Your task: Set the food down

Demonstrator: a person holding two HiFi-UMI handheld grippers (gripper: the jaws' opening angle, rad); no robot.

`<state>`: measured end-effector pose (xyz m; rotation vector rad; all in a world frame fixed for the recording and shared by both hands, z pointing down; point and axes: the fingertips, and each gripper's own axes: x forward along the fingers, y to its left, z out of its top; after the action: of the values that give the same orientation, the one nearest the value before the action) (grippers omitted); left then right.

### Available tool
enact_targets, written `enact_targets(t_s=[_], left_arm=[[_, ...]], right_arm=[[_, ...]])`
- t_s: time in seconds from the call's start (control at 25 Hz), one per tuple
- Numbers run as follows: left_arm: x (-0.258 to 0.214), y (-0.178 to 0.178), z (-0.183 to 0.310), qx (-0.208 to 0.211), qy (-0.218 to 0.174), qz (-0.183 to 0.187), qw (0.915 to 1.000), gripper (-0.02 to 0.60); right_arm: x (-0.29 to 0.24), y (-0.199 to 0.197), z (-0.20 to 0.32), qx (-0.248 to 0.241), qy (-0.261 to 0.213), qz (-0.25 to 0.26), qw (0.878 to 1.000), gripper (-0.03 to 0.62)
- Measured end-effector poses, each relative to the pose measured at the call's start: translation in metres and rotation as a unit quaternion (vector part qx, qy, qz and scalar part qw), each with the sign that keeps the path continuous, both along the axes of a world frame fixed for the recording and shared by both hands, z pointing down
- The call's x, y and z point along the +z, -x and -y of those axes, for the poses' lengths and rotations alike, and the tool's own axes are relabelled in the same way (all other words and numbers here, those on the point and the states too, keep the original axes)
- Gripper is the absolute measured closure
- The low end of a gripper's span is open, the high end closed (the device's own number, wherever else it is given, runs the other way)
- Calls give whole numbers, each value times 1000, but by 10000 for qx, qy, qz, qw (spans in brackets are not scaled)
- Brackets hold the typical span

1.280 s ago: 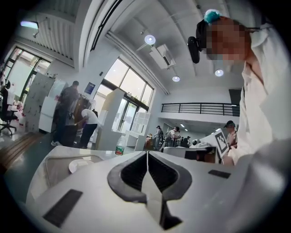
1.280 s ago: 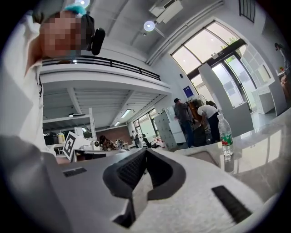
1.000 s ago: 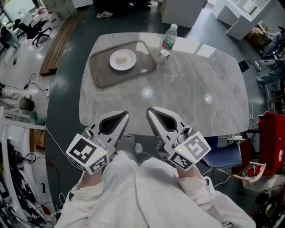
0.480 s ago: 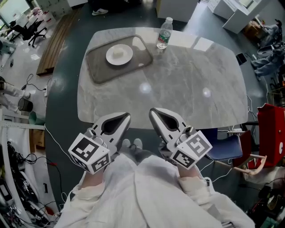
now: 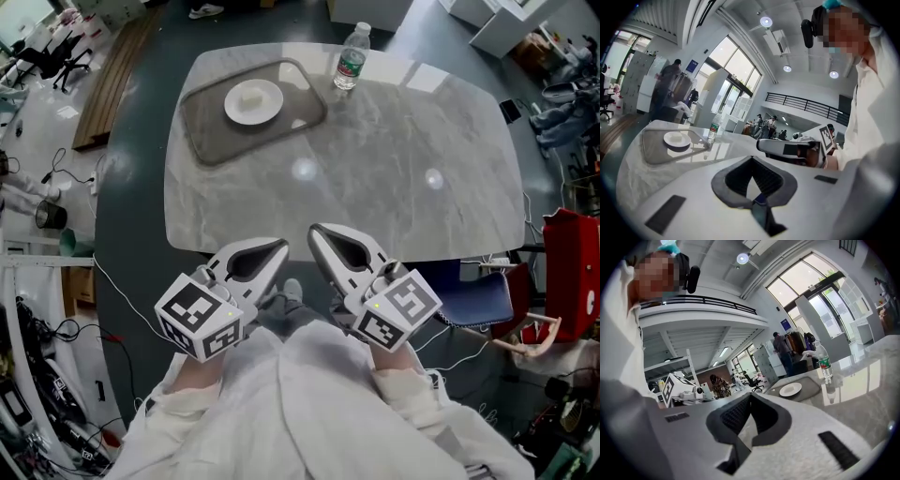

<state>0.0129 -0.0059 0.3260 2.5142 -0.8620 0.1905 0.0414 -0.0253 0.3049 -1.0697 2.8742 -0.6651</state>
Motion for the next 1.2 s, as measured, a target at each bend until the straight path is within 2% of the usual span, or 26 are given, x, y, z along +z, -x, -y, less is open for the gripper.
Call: enact_targets(t_s=[0.16, 0.4, 0.64, 1.2], left_arm=[[1, 2, -2, 46, 9, -201, 9998, 566], [-3, 13, 0, -5, -35, -295, 9996, 566], [-8, 27, 0, -152, -122, -286, 9994, 566], [-6, 40, -1, -369, -172, -115, 9991, 566]], right_arm=[[-3, 8, -2, 19, -37, -70, 10000, 592], [-3, 22, -6, -1, -54, -186, 9998, 592], [-6, 34, -13, -122, -80, -301, 9994, 592], [5, 36, -12, -4, 78, -499, 9987, 592]])
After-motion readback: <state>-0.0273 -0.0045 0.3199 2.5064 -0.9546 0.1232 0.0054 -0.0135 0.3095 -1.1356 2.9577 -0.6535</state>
